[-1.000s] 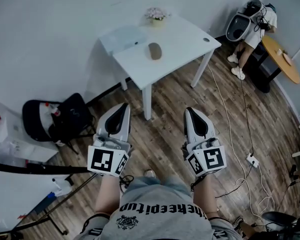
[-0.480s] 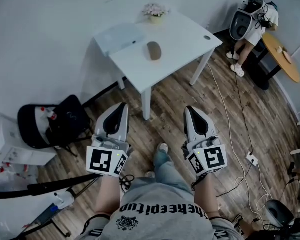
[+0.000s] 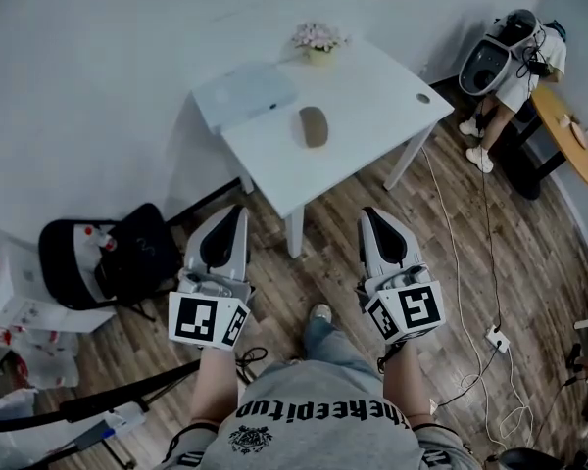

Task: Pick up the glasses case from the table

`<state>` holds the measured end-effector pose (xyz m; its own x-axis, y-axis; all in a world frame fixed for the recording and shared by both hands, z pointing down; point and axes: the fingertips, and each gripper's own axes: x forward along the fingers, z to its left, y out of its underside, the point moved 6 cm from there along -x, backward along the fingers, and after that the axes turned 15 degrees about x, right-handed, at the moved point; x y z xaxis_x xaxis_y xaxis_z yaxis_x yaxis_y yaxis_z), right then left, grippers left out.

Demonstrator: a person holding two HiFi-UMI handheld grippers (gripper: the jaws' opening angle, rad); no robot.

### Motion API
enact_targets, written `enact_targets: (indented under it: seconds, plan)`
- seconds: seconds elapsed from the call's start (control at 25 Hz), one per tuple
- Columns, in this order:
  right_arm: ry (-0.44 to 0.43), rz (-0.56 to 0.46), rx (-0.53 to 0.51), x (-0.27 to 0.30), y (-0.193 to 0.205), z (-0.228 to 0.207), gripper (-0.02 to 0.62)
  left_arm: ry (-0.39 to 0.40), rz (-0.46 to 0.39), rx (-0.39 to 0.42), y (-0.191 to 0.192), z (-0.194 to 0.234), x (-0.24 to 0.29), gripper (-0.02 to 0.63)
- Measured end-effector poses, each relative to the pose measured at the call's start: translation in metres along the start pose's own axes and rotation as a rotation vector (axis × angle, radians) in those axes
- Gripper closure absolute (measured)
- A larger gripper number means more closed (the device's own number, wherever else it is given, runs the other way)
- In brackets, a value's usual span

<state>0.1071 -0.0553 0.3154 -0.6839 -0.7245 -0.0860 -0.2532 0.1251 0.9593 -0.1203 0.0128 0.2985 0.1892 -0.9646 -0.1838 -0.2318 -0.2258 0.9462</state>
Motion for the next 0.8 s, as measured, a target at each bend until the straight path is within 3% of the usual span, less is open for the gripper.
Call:
enact_targets:
  seconds: [0.56,0.8]
  plan:
    - [-0.060,0.062,0.019,0.092,-0.013,-0.072,0.592,-0.054,0.001,0.024,0.010,0.015,0.097,0.588]
    - [-0.068,0.101,0.051,0.113,-0.013,-0.098,0.592,-0.042,0.016,0.038,0.012,0.007,0.124,0.588]
